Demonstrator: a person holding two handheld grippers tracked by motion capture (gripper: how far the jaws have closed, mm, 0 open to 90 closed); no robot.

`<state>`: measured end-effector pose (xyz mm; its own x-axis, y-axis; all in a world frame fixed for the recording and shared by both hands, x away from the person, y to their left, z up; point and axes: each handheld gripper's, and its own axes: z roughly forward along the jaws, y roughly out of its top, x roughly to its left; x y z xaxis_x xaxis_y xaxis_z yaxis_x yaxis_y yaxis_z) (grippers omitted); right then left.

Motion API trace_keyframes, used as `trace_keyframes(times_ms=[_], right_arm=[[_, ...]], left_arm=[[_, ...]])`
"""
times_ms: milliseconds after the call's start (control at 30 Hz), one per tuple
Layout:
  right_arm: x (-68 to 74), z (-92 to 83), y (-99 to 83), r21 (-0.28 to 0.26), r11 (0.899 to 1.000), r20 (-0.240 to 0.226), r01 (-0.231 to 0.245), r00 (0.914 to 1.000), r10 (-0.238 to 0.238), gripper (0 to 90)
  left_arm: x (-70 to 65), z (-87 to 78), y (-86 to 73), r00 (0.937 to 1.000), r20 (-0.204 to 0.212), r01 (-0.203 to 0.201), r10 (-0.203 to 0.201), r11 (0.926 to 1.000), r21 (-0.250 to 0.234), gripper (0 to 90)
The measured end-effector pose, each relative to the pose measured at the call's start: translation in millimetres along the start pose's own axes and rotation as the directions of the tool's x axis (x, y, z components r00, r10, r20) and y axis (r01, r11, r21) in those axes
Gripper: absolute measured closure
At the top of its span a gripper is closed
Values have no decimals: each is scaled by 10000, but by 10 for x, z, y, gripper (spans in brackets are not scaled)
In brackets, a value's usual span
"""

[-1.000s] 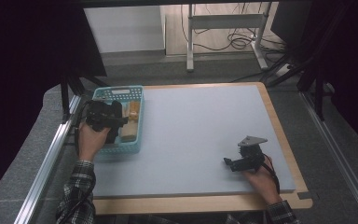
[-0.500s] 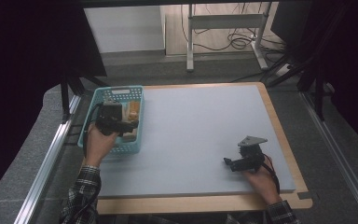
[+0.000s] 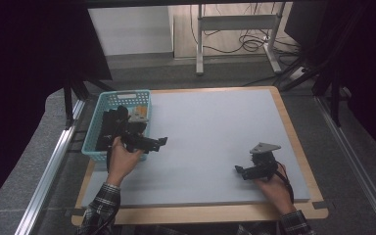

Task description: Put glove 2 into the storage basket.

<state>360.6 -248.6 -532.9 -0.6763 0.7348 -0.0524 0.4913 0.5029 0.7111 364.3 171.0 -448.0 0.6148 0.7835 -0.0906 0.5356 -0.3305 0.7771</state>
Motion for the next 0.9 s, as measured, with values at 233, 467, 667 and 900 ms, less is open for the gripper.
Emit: trace_keyframes(times_ms=[233,467,667,900], right_arm=[[1,-1,1,5,10000,-1,-15,10000,15,64],[2,-1,1,2,10000,-1,-19,10000,19,64],[1,-1,1,-2,10000,3,-18,10000,18,64],[2,0,1,-1,10000,4,-21,10000,21,64]], left_arm=[[-348,201,-100,9944,937,-478,494,9987,-192,0],[-615,475,-356,9868,1315,-980,948,9950,180,0],[-723,704,-611,9847,1382,-1188,1065,9893,843,0],[-813,801,-719,9857,902,-1539,1425,9787,1362,0]])
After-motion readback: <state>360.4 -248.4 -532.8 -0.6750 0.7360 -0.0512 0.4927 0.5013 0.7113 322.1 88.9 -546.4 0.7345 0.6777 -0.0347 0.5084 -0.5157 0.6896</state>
